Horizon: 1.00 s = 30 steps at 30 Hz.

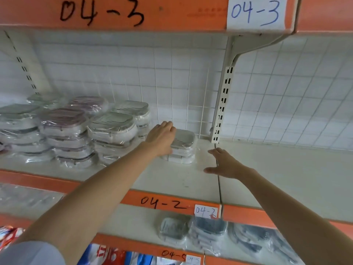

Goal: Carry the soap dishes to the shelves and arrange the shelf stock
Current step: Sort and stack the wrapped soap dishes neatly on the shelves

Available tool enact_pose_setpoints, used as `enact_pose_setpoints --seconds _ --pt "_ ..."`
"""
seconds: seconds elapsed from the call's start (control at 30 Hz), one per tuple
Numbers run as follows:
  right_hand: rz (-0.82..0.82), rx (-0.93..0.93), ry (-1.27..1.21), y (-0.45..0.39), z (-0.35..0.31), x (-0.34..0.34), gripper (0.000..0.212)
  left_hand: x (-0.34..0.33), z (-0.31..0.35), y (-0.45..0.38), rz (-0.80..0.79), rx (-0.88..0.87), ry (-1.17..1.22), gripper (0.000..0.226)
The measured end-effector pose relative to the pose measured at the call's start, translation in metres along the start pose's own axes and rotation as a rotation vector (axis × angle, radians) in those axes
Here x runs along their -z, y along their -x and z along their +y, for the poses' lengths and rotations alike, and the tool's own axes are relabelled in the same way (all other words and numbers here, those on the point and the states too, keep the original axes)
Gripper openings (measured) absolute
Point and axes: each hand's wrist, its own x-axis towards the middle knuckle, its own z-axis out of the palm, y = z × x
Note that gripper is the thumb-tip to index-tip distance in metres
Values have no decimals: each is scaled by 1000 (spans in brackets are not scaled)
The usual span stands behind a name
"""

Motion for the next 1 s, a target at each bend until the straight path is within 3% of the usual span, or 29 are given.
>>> enact_pose_setpoints --seconds 0.1,0.23,0.53,0.7,0.9,1.0 --pt "55 61 166 14 -17 -7 67 3 14 30 25 -67 1 37" --pt "124 110 326 41 -42 -14 57 -1 24 75 -123 -153 2 29" --pt "196 153 172 122 -120 -75 34 -23 24 186 -177 -214 107 26" --pt "54 177 186 148 -145 -138 41 -77 19 232 -309 -219 191 31" --pt "-82 88 259 126 -130 -202 53 -158 21 239 -399 -123 323 49" --pt "-55 69 286 108 -115 -230 53 -201 24 231 -413 -94 354 48"
